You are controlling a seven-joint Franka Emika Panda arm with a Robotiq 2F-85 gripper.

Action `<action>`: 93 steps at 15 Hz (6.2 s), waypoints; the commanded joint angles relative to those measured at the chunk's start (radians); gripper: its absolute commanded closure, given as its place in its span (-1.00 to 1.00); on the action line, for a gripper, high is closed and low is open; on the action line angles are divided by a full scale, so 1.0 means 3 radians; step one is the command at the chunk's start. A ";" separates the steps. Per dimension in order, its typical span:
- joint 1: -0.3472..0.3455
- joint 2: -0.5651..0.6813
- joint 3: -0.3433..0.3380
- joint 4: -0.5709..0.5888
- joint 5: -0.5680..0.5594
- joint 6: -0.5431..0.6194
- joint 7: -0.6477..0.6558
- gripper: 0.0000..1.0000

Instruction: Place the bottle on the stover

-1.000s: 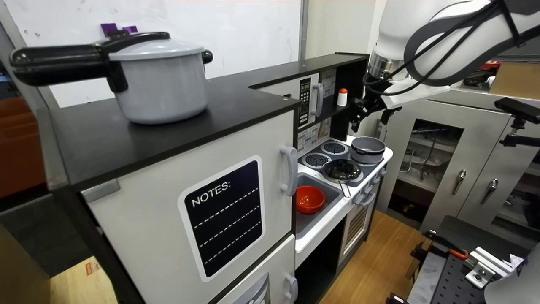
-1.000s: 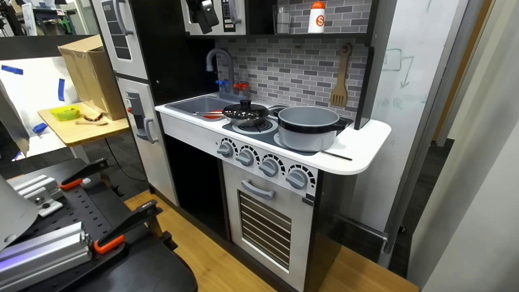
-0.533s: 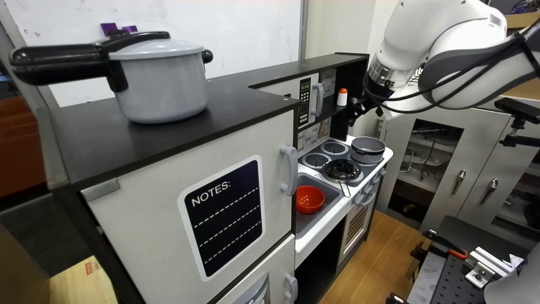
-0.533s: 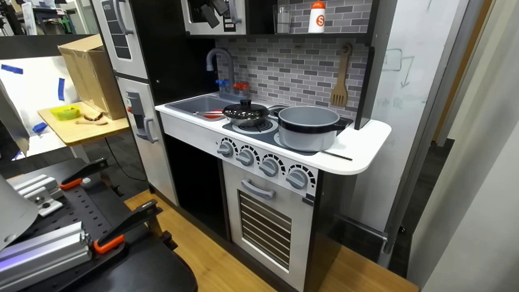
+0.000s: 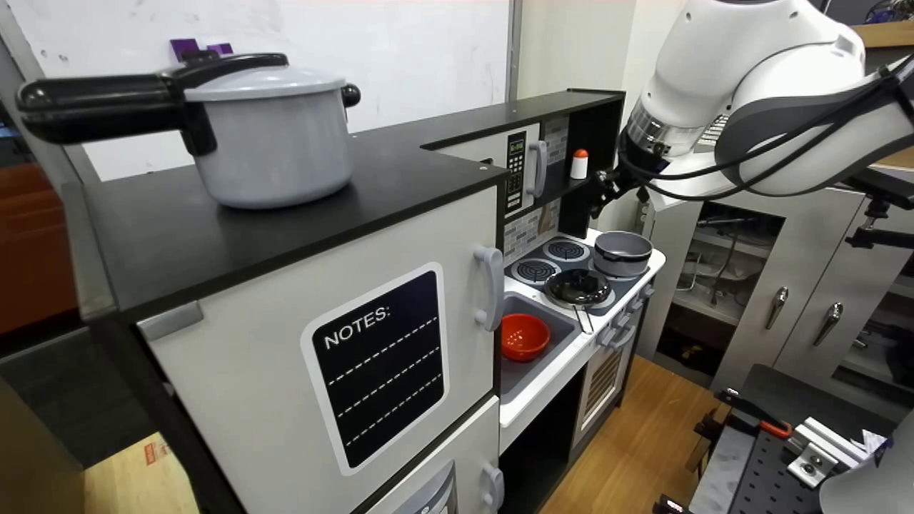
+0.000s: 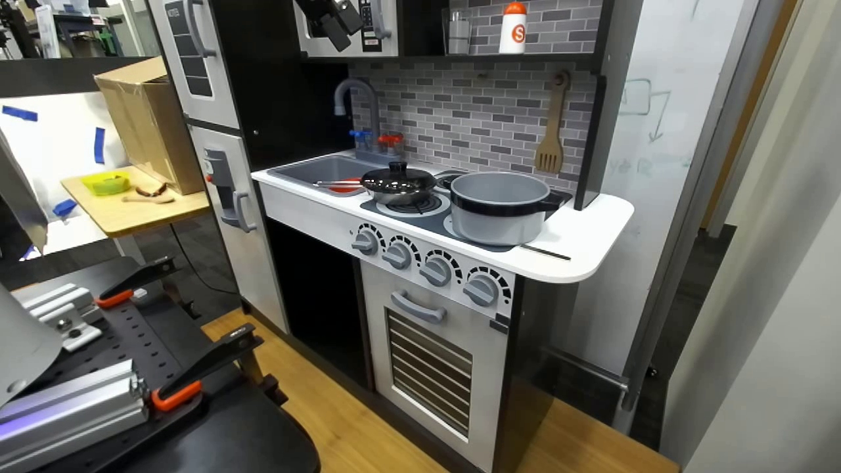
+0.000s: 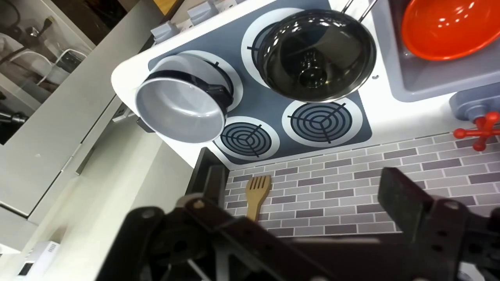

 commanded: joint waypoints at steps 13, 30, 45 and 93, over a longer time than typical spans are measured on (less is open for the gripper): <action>-0.0549 0.0063 0.0043 -0.0009 -0.0927 0.0834 0.0936 -1.00; -0.0520 -0.0002 0.0052 -0.0019 -0.0804 0.0748 0.0865 -1.00; -0.0520 -0.0002 0.0052 -0.0019 -0.0804 0.0748 0.0865 -1.00; -0.1648 0.1551 0.0599 0.1326 -0.3290 0.1057 0.2737 -1.00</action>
